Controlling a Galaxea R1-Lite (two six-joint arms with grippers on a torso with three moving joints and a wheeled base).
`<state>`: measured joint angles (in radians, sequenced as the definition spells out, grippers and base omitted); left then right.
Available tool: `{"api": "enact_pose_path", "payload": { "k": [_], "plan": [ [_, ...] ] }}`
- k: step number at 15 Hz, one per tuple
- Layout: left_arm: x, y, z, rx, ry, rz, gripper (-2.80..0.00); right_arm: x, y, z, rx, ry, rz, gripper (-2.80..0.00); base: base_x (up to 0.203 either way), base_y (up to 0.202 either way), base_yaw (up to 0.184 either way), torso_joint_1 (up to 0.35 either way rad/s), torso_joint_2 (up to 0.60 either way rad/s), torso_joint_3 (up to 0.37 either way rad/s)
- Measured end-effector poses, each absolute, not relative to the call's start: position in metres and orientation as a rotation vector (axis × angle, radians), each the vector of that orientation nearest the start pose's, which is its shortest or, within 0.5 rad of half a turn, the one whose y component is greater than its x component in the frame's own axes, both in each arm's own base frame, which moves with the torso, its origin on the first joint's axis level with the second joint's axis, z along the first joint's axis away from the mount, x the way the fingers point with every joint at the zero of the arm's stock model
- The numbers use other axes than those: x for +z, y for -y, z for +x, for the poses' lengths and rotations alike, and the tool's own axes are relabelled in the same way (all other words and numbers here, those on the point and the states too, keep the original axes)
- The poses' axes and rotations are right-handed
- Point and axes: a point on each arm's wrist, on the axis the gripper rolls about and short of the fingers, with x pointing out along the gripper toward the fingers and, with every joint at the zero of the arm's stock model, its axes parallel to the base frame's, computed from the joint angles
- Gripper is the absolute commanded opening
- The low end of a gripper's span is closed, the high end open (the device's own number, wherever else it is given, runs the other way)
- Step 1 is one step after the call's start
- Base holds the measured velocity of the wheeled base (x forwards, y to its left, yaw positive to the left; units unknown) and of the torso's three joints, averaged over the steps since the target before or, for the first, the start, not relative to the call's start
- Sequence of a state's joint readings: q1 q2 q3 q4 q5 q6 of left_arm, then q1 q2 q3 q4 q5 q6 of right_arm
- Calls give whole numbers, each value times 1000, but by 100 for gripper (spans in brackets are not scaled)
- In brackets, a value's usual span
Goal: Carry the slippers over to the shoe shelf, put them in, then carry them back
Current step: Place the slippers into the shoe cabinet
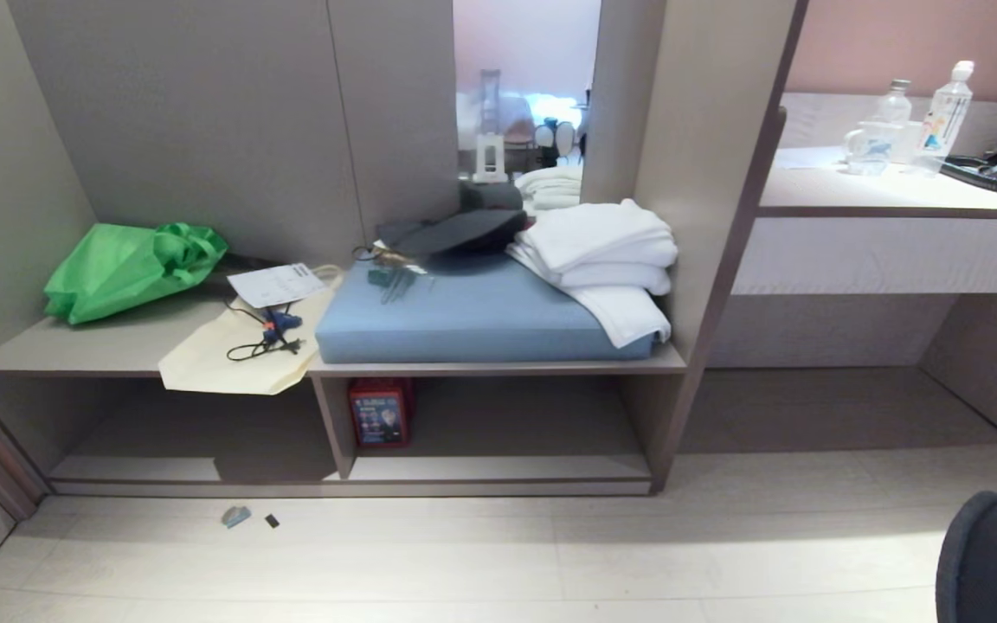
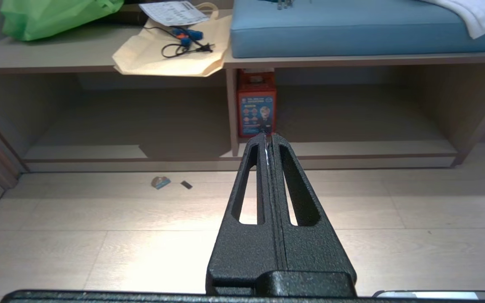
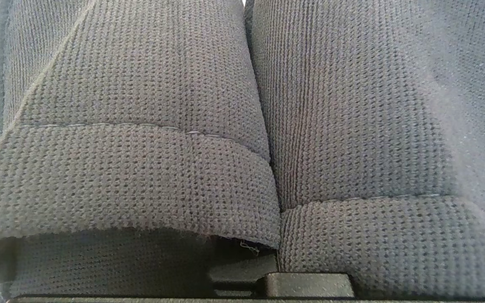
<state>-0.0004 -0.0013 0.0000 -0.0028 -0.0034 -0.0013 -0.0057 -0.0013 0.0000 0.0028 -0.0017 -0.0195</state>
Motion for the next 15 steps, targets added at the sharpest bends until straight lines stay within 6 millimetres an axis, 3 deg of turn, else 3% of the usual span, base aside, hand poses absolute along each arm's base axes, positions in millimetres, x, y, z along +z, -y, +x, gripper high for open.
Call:
{"api": "enact_pose_path", "payload": {
  "k": [3,10,15],
  "plan": [
    [76,0,-23,-4,4,0,-280,75,0,-23,-8,-2,-19,-280,0,125,-2,1,1,4],
    [76,0,-23,-3,4,-1,-280,75,0,-23,-7,-2,-17,-280,0,0,0,1,1,-4],
    [76,0,-23,-3,4,-1,-280,75,0,-23,-8,-2,-18,-280,0,0,0,2,1,-177]
  ]
}}
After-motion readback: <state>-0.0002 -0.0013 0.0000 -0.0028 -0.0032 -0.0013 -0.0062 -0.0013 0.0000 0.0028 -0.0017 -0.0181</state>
